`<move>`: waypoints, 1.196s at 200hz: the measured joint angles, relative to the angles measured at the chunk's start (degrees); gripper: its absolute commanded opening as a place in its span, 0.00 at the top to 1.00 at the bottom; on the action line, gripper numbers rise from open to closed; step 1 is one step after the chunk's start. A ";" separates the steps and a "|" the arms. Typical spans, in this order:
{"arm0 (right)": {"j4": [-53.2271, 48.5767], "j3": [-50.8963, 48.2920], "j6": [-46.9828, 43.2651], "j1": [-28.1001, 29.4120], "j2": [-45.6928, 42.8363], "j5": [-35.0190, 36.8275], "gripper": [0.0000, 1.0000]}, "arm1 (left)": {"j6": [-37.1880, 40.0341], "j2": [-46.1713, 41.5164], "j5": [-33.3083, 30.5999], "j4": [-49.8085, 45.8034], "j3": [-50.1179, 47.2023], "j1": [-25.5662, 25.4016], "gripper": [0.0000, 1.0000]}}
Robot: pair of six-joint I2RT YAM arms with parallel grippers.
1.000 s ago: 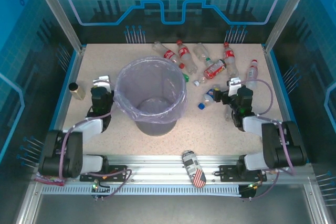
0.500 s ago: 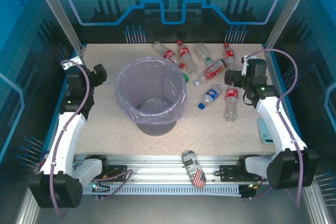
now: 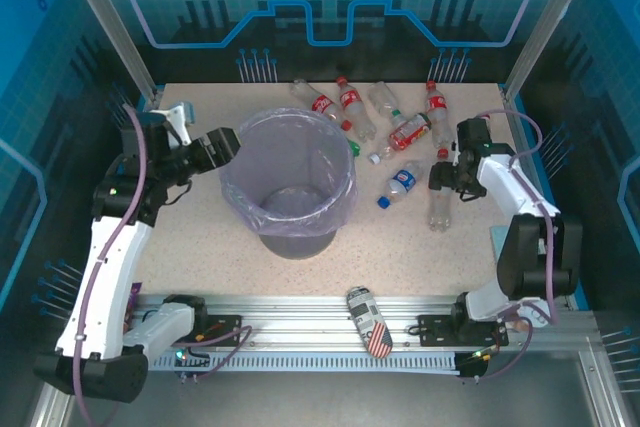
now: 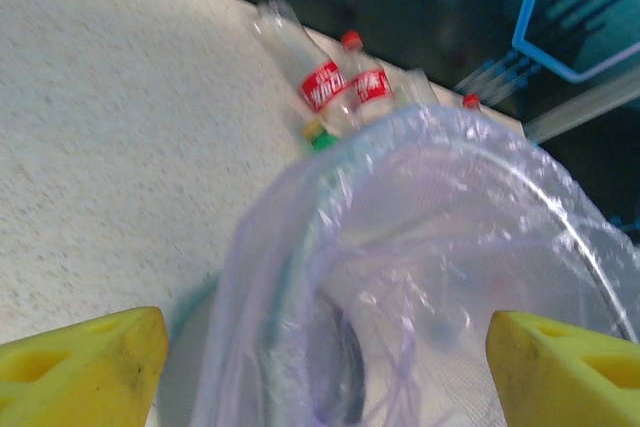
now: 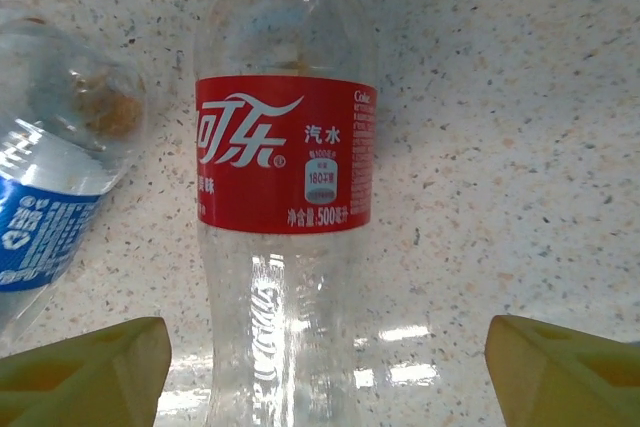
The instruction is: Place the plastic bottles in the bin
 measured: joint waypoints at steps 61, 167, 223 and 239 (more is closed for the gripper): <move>2.25 6.67 0.28 -0.02 11.32 -0.50 0.18 | 0.02 3.82 -0.15 -1.25 -1.03 -3.23 0.34; 4.22 7.41 1.75 -0.02 19.67 -1.95 0.33 | 4.83 8.09 -2.82 -3.41 -0.98 -3.43 0.49; 4.13 7.37 1.73 -0.02 18.45 -1.79 0.41 | 7.54 10.47 -4.79 -4.28 1.36 -3.43 0.59; 3.82 7.15 1.73 -0.04 15.91 -1.49 0.42 | 7.80 11.43 -4.83 -4.28 1.64 -3.43 0.62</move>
